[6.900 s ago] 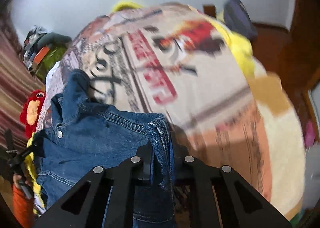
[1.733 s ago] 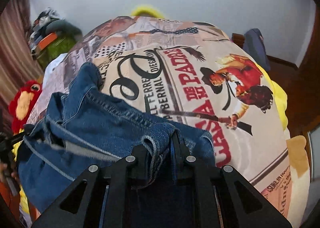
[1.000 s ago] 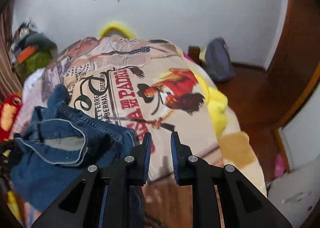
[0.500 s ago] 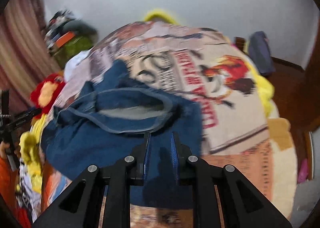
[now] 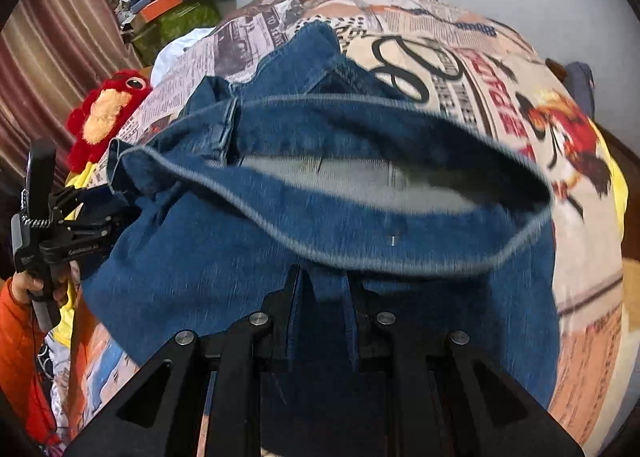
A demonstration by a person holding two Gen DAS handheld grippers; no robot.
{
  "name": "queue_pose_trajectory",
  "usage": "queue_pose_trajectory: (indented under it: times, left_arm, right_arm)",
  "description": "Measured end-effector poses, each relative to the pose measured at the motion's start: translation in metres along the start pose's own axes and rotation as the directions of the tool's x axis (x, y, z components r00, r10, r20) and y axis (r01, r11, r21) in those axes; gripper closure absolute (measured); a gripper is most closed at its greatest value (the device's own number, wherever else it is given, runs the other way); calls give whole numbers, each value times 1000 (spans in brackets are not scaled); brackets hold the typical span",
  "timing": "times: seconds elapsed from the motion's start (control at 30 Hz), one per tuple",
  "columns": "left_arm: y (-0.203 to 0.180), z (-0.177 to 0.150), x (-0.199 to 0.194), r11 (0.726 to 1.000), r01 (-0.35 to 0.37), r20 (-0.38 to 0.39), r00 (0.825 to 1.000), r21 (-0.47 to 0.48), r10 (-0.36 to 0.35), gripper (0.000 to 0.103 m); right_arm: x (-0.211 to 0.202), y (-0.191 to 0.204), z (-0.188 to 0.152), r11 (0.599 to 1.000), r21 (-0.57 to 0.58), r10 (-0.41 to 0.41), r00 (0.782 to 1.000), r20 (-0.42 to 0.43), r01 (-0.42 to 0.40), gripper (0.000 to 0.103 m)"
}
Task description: Fold large clothes
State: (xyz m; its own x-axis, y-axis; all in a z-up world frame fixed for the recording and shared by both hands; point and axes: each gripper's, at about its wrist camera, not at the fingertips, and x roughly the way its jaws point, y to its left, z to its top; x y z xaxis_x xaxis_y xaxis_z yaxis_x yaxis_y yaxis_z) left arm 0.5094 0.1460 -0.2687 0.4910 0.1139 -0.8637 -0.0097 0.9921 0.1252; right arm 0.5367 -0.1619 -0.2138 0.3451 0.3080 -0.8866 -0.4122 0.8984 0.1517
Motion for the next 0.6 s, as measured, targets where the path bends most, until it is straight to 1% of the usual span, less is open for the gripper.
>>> queue_pose_trajectory:
  times: [0.03,0.07,0.1,0.17,0.27,0.33,0.4,0.47,0.5,0.53,0.6]
  left_arm:
    - [4,5,2,1000,-27,5,1000,-9,27,24]
    - [9,12,5,999,-38,5,999,-29,38,23]
    - [14,17,7,998,-31,1,1000,-53,31,23]
    - [30,28,6,991,-12,8,1000,-133,14,23]
    - [53,40,-4,967,28,59,998,-252,-14,23]
    - [63,48,-5,953,43,83,996,-299,-19,23]
    - [65,54,3,954,49,63,997,-296,-32,20]
    - [60,57,16,966,17,21,1000,-258,-12,18]
    - [57,56,18,970,6,15,1000,-243,-3,18]
    - [53,56,18,975,-12,16,1000,-223,16,18]
    - [50,54,14,978,-38,28,999,-203,44,18]
  right_arm:
    - [2,-2,5,1000,7,3,1000,-2,-3,89]
    - [3,-5,10,1000,20,6,1000,-1,-6,89]
    - [5,-8,16,999,40,2,1000,4,-2,89]
    - [4,-11,29,998,56,-25,999,24,24,88]
    - [-3,-14,49,994,51,-101,989,104,96,89]
    - [-8,-21,62,984,73,-172,971,166,162,89]
    - [-6,-31,69,975,101,-215,962,170,200,88]
    - [3,-43,73,975,131,-195,971,139,178,89]
    - [5,-48,73,976,149,-177,975,137,156,89]
    - [3,-51,70,976,167,-165,975,146,140,89]
    - [-1,-50,66,975,167,-173,975,142,148,89]
